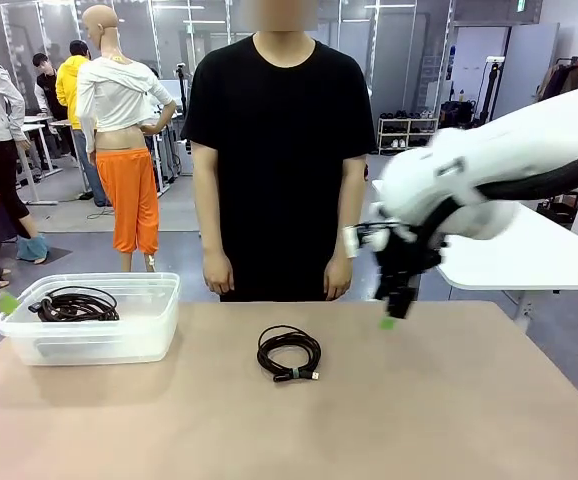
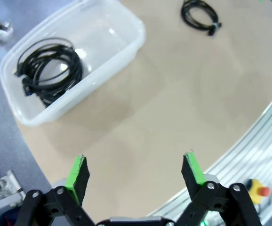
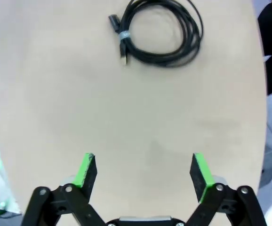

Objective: Organize and store the cables.
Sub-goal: Place the USB Extension Cable into the Organizing box.

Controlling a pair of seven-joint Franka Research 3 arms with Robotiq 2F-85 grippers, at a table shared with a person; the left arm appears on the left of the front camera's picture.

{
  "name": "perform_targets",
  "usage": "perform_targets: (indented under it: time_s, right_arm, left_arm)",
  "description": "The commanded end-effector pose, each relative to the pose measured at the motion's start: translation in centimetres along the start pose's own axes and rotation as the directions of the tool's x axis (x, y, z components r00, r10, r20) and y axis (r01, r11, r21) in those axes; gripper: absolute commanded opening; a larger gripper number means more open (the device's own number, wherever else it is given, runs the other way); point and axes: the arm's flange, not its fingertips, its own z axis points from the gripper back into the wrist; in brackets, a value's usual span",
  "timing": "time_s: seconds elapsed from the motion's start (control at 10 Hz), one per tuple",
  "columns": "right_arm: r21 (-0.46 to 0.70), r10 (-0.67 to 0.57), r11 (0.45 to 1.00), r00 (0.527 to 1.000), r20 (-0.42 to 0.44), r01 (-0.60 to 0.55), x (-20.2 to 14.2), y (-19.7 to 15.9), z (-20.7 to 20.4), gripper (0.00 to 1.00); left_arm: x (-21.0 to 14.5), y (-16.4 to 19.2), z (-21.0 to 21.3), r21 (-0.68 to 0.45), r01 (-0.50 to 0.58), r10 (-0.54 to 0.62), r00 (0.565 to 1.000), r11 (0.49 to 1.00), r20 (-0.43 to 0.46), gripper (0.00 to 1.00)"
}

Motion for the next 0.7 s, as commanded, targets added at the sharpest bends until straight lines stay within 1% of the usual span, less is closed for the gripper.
perform_targets:
  time_s: [0.0,0.1,0.2,0.3,0.4,0.5,0.6]
  right_arm:
    - [-0.078,-0.057,0.995,0.994,0.098,0.064,-7.6,5.0,4.1,1.0]
    - [-0.112,-0.082,0.989,0.986,0.147,0.099,-11.3,6.3,6.0,1.0]
    - [-0.107,-0.102,0.986,0.968,0.228,0.129,-15.1,7.6,7.7,1.0]
    - [-0.141,-0.165,0.967,0.945,0.281,0.21,-18.9,8.8,9.1,1.0]
    - [-0.146,-0.224,0.946,0.91,0.349,0.29,-23.1,10.6,10.3,1.0]
    - [-0.146,-0.227,0.94,0.887,0.403,0.307,-26.8,11.9,11.1,1.0]
    - [-0.145,-0.189,0.948,0.867,0.462,0.284,-30.3,13.1,11.7,1.0]
  left_arm:
    - [3.7,-3.4,-0.5,0.0,0.026,-0.026,0.997,1.0,-0.078,1.0]
    - [6.1,-6.4,-1.5,-0.006,0.013,-0.014,0.995,1.0,-0.095,1.0]
    - [8.4,-9.7,-2.6,0.026,0.01,-0.007,0.993,1.0,-0.118,1.0]
    - [10.4,-13.1,-4.0,0.039,0.03,-0.024,0.989,0.999,-0.149,1.0]
    - [12.4,-16.4,-5.2,0.069,0.045,-0.032,0.982,0.997,-0.184,1.0]
    - [14.2,-18.9,-6.5,0.085,0.096,-0.08,0.982,0.992,-0.172,1.0]
    - [15.7,-20.8,-8.1,0.102,0.102,-0.085,0.983,0.99,-0.164,1.0]
